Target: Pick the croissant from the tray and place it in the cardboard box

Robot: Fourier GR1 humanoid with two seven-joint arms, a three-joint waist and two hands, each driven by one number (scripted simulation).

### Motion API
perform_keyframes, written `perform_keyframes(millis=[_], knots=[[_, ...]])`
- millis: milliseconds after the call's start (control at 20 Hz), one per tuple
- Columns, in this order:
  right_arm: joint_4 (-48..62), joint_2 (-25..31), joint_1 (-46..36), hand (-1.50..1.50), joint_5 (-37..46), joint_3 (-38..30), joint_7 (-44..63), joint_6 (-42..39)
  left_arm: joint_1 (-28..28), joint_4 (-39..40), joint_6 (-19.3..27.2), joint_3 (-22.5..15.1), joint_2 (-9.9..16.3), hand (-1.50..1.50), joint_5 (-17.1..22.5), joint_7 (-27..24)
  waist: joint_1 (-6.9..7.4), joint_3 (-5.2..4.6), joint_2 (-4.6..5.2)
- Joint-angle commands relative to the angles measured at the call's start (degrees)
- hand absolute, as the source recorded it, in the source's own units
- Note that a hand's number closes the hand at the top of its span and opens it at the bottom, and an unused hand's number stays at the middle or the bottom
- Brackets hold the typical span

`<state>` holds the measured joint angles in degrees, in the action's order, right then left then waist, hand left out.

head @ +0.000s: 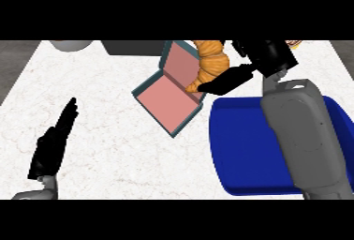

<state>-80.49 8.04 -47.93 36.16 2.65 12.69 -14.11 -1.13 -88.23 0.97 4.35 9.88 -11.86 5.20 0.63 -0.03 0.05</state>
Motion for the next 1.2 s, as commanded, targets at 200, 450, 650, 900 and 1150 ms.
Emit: perform_keyframes(millis=[200, 450, 650, 900, 1150], knots=[[21.5, -6.8, -12.6, 1.5, 4.5, 0.9, 0.4, 5.4, -0.7, -0.4, 0.4, -1.6, -1.2, 0.0, -1.6, 1.3, 0.81, 0.0, 0.3], [36.4, -8.0, -18.3, 1.5, 4.9, 1.5, -0.7, 11.3, 0.7, -2.6, -0.8, -0.8, -0.3, 0.0, -0.5, 0.4, 1.93, -0.01, 0.57], [44.1, -8.0, -18.2, 1.5, 2.0, 7.1, -0.8, 16.8, -1.0, -1.2, -1.3, -0.6, -0.2, 0.0, -0.4, 1.0, 2.0, -0.01, 0.56], [52.5, -8.0, -19.8, -1.5, -4.3, 7.0, -4.3, 22.2, -0.2, 0.7, -1.0, -1.0, -0.9, 0.0, -0.8, -1.6, 2.26, -0.01, 0.68], [58.6, -8.0, -22.8, -1.5, -9.7, 4.7, -9.7, 26.3, -1.7, -0.7, -1.2, -2.2, -1.3, 0.0, -1.4, 0.6, 4.03, 0.02, 1.28]])
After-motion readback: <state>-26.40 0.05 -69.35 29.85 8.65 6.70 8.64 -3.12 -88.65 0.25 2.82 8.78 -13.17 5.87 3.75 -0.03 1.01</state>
